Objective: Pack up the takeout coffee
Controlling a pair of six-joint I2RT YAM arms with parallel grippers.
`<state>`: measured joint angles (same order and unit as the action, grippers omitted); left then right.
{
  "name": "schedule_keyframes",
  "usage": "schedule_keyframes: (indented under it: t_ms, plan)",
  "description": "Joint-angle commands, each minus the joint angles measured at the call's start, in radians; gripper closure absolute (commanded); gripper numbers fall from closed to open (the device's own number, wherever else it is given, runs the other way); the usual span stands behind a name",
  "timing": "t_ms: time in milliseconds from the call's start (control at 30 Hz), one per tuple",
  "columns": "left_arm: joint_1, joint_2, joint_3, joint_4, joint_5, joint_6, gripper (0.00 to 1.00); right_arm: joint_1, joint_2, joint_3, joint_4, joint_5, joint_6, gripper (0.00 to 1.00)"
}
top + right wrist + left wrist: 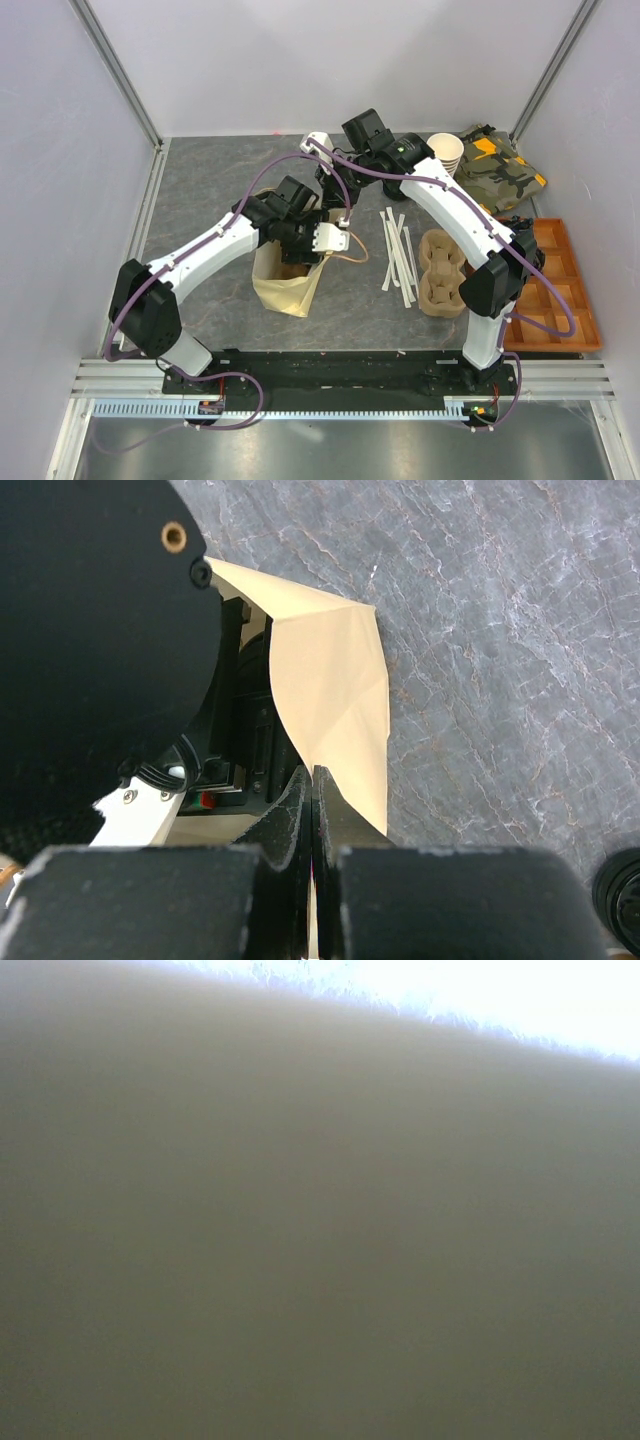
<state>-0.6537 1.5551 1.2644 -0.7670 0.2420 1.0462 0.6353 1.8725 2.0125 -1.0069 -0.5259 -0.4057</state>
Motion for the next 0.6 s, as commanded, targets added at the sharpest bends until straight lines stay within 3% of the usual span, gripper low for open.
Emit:
schedule_keyframes:
  t_ms: [0,200,567]
  plan:
    - [-0.001,0.014,-0.007,-0.046,-0.09,-0.048,0.28,0.015,-0.003,0.003,-0.087,-0.066,0.002,1.0]
    - [-0.015,-0.053,-0.057,0.04,-0.099,-0.052,0.17,0.015,-0.013,-0.008,-0.085,-0.068,-0.002,1.0]
    - [-0.024,-0.139,-0.132,0.156,-0.106,-0.046,0.1,0.015,-0.013,-0.008,-0.085,-0.066,-0.007,1.0]
